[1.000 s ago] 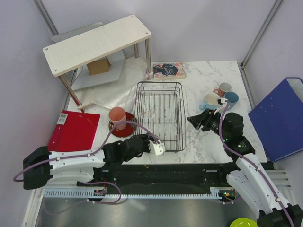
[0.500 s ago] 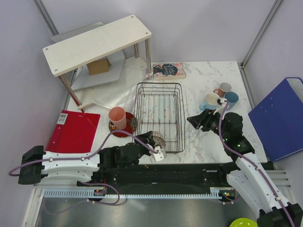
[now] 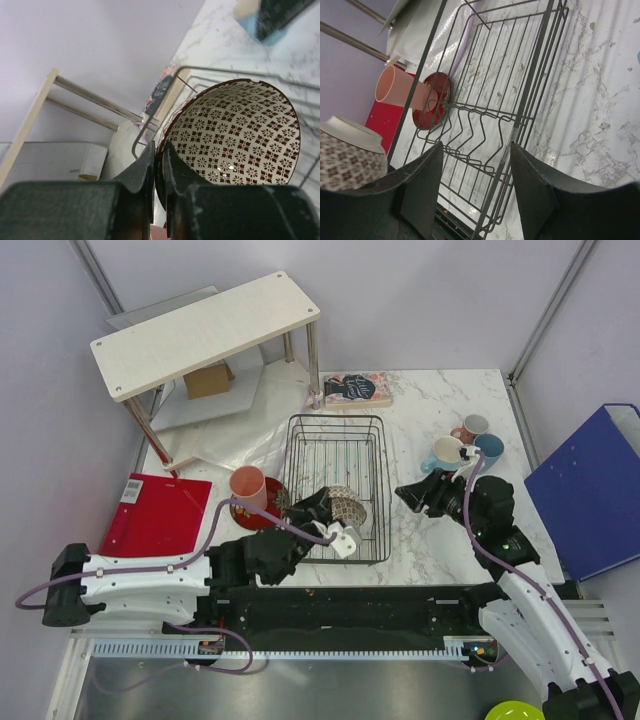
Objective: Unload the mixed dishes from the dish rack
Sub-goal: Pick up the bowl from the dish rack.
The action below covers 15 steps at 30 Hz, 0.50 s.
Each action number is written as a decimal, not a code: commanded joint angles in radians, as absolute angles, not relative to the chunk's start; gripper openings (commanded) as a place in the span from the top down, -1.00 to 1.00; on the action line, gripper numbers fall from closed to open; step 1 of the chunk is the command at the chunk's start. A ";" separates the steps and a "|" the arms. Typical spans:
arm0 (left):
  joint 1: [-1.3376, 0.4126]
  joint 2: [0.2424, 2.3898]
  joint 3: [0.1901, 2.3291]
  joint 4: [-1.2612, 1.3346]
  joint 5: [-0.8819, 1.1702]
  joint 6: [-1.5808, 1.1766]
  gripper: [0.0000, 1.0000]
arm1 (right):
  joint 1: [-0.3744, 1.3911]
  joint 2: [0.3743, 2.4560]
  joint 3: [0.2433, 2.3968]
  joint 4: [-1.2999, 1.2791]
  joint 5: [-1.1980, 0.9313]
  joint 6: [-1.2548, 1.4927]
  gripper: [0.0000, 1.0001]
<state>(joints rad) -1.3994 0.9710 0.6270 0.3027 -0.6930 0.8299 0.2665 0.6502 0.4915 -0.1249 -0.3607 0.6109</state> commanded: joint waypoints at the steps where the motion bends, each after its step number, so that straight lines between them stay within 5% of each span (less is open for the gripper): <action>1: -1.396 1.028 0.938 0.167 -0.825 0.562 0.97 | 0.270 0.640 0.612 -0.139 -0.350 0.627 -0.27; 8: -1.237 1.316 1.468 -0.539 -0.530 -0.114 0.97 | 0.271 0.623 0.799 -0.287 -0.253 0.611 -0.29; 15: -1.000 1.355 1.500 -0.532 -0.071 -0.455 0.97 | 0.271 0.571 0.864 -0.402 -0.160 0.597 -0.29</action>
<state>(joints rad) -1.1042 1.3617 1.4914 -0.4725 -0.3332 -0.1272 0.2665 0.5903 0.8227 -0.3065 -0.2432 0.6113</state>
